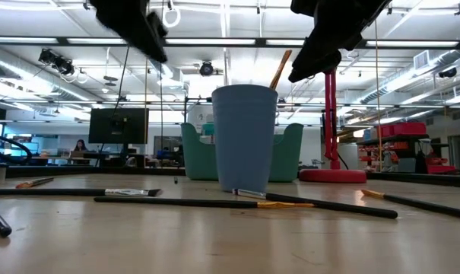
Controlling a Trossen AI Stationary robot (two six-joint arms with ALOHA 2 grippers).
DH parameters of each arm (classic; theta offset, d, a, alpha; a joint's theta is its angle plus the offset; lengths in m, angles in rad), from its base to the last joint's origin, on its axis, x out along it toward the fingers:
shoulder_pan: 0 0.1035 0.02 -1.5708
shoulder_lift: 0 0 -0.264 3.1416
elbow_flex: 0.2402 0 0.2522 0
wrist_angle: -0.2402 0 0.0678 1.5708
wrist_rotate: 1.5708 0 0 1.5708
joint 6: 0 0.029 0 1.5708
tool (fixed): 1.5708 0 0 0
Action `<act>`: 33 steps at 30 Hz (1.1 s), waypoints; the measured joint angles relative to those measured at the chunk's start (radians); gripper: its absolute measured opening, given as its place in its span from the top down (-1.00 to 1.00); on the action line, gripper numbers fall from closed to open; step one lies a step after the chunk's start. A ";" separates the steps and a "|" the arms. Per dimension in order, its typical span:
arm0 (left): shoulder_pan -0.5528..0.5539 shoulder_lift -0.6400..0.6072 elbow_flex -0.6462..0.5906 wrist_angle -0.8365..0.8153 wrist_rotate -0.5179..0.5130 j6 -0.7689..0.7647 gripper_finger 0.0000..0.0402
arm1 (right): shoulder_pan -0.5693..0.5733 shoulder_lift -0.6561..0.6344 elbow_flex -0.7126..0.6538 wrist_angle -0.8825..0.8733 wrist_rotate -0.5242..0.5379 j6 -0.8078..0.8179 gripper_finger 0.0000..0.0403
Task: Pick & Place Paint Supplies
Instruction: Put the silver paint brush into the blue cup
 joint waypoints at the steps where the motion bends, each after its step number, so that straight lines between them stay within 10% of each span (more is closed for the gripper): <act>1: -0.007 -0.007 -0.052 0.056 -0.001 -0.027 0.74 | 0.000 0.000 0.000 0.005 0.000 0.000 0.00; 11: -0.083 0.058 -0.424 0.754 -0.014 -0.229 0.74 | 0.000 0.000 0.000 0.043 0.000 -0.030 0.00; 33: -0.227 0.512 -0.513 1.260 -0.241 -0.405 0.74 | 0.000 0.000 0.000 0.046 -0.001 -0.088 0.00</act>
